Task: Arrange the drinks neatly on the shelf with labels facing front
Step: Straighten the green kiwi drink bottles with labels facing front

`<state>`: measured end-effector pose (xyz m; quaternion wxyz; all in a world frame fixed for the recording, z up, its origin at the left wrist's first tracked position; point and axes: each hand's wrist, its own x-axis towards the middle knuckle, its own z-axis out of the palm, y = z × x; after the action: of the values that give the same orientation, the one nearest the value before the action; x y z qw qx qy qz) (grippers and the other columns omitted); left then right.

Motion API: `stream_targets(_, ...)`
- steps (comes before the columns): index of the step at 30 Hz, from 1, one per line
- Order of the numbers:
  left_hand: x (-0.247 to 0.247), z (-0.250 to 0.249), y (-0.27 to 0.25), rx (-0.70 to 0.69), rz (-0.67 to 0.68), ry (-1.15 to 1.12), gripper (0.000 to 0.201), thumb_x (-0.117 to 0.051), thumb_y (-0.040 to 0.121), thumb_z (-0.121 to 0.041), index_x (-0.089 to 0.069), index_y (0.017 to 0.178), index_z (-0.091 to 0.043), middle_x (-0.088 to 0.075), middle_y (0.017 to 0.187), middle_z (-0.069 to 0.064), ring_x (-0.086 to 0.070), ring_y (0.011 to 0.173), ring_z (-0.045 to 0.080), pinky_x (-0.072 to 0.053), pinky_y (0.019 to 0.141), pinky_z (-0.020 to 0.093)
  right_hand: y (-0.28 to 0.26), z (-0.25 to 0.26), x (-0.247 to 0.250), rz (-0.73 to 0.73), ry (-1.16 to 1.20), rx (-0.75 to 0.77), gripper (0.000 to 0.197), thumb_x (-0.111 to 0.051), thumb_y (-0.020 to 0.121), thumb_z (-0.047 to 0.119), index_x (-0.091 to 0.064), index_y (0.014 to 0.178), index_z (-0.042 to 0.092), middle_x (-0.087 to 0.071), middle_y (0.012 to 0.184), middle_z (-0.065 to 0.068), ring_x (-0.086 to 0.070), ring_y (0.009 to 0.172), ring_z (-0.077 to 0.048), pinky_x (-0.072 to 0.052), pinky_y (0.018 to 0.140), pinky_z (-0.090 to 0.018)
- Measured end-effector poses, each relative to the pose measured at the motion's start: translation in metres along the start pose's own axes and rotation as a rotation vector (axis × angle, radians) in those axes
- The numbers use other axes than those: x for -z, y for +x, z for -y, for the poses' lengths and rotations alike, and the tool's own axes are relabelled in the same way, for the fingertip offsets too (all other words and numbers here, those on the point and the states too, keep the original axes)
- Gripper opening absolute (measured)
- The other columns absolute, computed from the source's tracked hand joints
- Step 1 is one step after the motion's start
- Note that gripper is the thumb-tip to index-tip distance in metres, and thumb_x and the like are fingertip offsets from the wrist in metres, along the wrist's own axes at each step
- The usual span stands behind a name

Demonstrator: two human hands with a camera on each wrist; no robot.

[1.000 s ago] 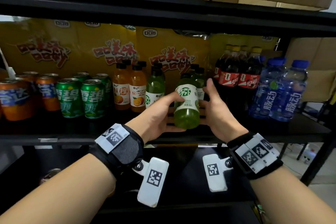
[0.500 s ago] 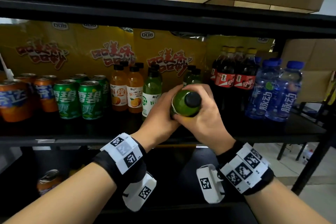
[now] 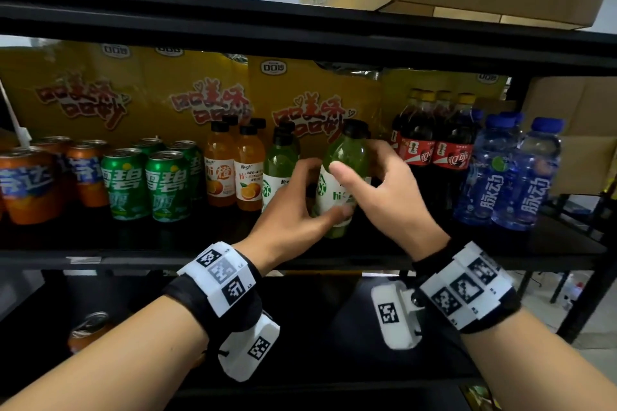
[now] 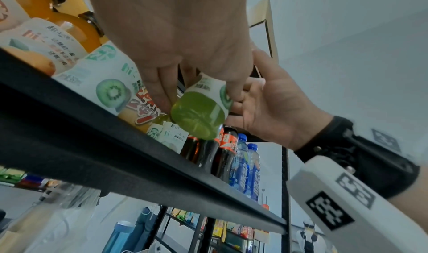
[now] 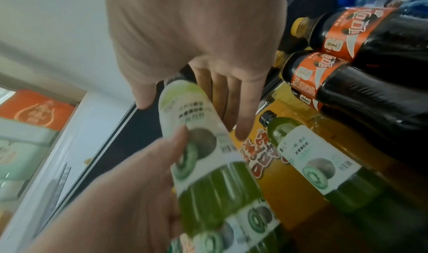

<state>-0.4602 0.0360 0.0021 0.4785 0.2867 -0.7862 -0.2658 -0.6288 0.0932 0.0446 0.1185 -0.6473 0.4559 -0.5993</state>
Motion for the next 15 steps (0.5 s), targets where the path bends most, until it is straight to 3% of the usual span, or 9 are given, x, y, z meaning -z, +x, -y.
stream_targets(3,0.003,-0.001,0.001,0.039,-0.001,-0.005,0.078,-0.075,0.077,-0.068,-0.037,0.142,-0.047,-0.063,0.129,-0.023,-0.060,0.115,-0.009,-0.058,0.096,0.032,0.019,0.005,0.004,0.059,0.017,-0.089,0.046,-0.081,0.074,0.058,-0.070,0.110,0.033,-0.077,0.104,0.020,-0.074,0.097,0.000,-0.060,0.079,-0.022)
stream_targets(7,0.022,-0.007,0.005,-0.025,-0.086,0.188,0.081,-0.050,0.082,-0.086,-0.031,0.150,-0.046,-0.056,0.141,-0.019,-0.062,0.111,-0.004,-0.055,0.086,0.027,0.042,-0.003,-0.003,0.069,0.040,-0.149,0.031,-0.086,0.080,0.047,-0.070,0.102,0.032,-0.078,0.096,0.015,-0.074,0.090,0.001,-0.060,0.071,-0.024)
stream_targets(9,0.037,-0.009,0.010,-0.111,-0.216,0.220,0.071,-0.049,0.090,-0.076,-0.036,0.149,-0.039,-0.057,0.135,-0.018,-0.062,0.102,-0.007,-0.052,0.077,0.020,0.053,-0.012,-0.011,0.045,-0.002,-0.198,0.044,-0.088,0.078,0.045,-0.067,0.114,0.030,-0.073,0.108,0.017,-0.071,0.098,0.001,-0.062,0.083,-0.032)
stream_targets(10,0.045,-0.011,0.014,-0.150,-0.281,0.236,0.065,-0.051,0.094,-0.068,-0.040,0.148,-0.033,-0.057,0.132,-0.014,-0.061,0.102,-0.005,-0.052,0.078,0.021,0.058,-0.016,-0.015,0.049,-0.017,-0.228,0.055,-0.088,0.078,0.043,-0.064,0.124,0.025,-0.071,0.118,0.011,-0.070,0.106,-0.007,-0.061,0.090,-0.039)
stream_targets(12,0.059,-0.013,0.024,-0.177,-0.345,0.296,0.054,-0.054,0.099,-0.052,-0.047,0.144,-0.024,-0.055,0.133,-0.006,-0.058,0.109,0.001,-0.052,0.089,0.029,0.067,-0.026,-0.023,0.077,-0.049,-0.261,0.059,-0.085,0.082,0.039,-0.060,0.132,0.019,-0.069,0.125,0.001,-0.068,0.113,-0.019,-0.059,0.096,-0.047)
stream_targets(15,0.077,-0.017,0.045,-0.161,-0.278,0.477,0.045,-0.052,0.104,-0.042,-0.050,0.143,-0.020,-0.051,0.142,0.000,-0.052,0.127,0.018,-0.046,0.103,0.035,0.078,-0.038,-0.035,0.131,-0.166,-0.256,0.054,-0.079,0.088,0.038,-0.056,0.134,0.021,-0.066,0.124,0.005,-0.064,0.116,-0.020,-0.055,0.101,-0.043)
